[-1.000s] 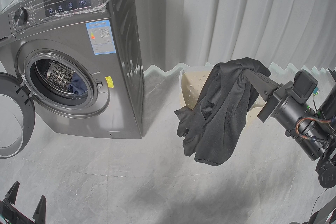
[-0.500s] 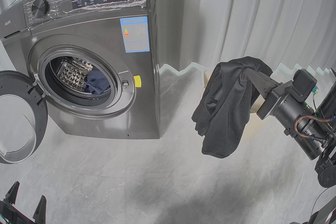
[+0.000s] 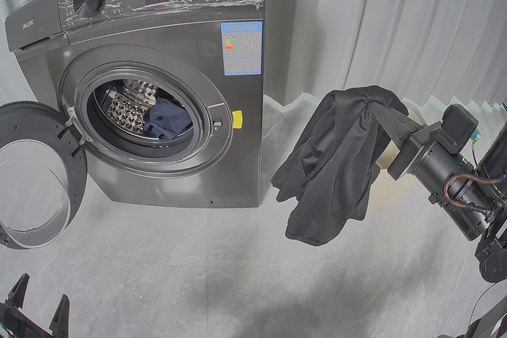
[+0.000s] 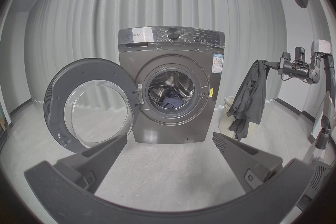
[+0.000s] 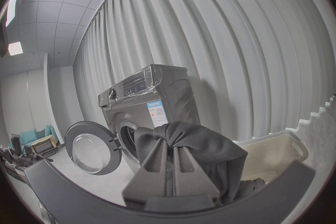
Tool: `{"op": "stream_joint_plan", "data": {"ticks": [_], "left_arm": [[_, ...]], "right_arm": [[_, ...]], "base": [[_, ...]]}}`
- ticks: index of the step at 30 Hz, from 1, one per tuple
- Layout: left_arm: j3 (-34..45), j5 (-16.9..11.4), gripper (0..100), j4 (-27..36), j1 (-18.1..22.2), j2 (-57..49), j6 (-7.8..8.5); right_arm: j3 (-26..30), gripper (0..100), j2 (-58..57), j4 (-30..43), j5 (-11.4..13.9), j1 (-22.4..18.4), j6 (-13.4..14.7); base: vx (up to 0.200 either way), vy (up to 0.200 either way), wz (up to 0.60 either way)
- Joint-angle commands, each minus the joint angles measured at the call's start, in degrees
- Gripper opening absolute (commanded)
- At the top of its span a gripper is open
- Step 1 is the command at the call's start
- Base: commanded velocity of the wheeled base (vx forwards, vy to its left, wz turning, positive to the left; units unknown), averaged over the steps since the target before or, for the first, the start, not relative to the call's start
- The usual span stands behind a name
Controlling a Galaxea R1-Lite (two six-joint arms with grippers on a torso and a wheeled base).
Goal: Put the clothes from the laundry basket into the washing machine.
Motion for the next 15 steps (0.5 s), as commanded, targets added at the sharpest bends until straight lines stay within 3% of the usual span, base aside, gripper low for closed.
{"op": "stream_joint_plan", "data": {"ticks": [1, 7, 15], "left_arm": [[0.9, 0.1, 100, 0.0, 0.0, -1.0, -0.01], [0.9, 0.0, 100, 0.0, 0.0, -1.0, -0.1], [0.9, 0.0, 100, 0.0, -0.1, -1.0, -0.19]], "right_arm": [[0.2, 0, 0.1, 0.1, 0.0, 0.1, -0.1], [0.3, 0, 0.8, 0.0, 0.0, 0.1, 0.0], [0.3, 0, 0.8, 0.0, 0.0, 0.0, 0.0]], "base": [[-0.2, 0.0, 0.0], [0.0, 0.0, 0.0], [0.0, 0.2, 0.0]]}}
